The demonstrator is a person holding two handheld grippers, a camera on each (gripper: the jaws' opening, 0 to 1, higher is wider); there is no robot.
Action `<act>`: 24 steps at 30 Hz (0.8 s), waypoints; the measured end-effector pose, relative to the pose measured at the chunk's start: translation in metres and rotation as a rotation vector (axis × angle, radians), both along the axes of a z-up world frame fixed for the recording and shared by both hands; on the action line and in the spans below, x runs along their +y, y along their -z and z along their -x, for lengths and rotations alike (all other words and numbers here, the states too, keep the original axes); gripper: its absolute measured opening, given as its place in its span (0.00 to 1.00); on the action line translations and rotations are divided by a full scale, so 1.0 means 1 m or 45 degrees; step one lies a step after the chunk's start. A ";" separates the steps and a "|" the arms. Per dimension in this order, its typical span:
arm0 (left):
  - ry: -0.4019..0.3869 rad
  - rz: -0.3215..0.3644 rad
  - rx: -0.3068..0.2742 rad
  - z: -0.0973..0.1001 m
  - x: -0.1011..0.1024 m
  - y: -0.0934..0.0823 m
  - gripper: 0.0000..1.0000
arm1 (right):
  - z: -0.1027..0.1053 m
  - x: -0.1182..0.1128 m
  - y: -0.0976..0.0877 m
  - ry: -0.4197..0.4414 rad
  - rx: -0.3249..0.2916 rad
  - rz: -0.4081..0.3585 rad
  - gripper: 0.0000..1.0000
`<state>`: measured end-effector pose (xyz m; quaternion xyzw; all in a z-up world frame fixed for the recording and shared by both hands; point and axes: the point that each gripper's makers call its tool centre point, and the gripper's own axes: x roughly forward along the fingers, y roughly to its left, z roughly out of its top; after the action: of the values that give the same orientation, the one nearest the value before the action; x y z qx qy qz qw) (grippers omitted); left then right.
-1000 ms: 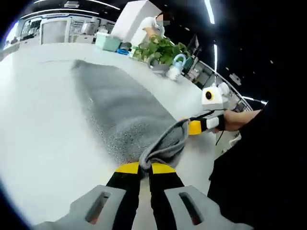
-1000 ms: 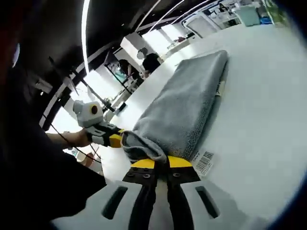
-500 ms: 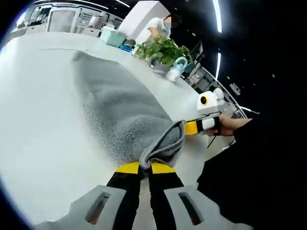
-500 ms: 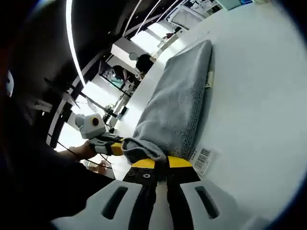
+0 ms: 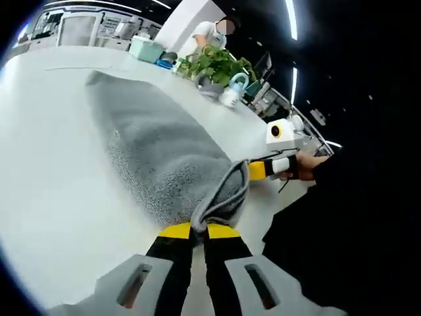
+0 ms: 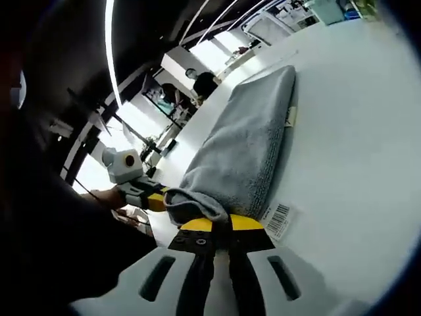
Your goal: Fold the towel on the table until its edges align and the towel forms a compact rectangular stack.
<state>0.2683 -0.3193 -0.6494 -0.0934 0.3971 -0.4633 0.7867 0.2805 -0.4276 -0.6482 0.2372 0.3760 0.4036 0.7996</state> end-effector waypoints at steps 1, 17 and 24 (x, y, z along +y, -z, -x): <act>0.001 0.000 0.000 0.001 0.000 0.000 0.06 | 0.001 0.000 0.000 0.001 -0.003 0.001 0.03; -0.024 -0.004 0.015 0.003 0.000 0.000 0.06 | -0.001 -0.001 0.002 0.177 0.185 0.060 0.02; -0.034 -0.010 0.030 0.003 0.000 0.000 0.06 | -0.003 -0.001 0.003 0.180 0.236 0.109 0.02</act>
<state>0.2652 -0.3198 -0.6494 -0.1013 0.4068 -0.4500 0.7885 0.2831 -0.4286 -0.6508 0.2651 0.4474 0.3063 0.7973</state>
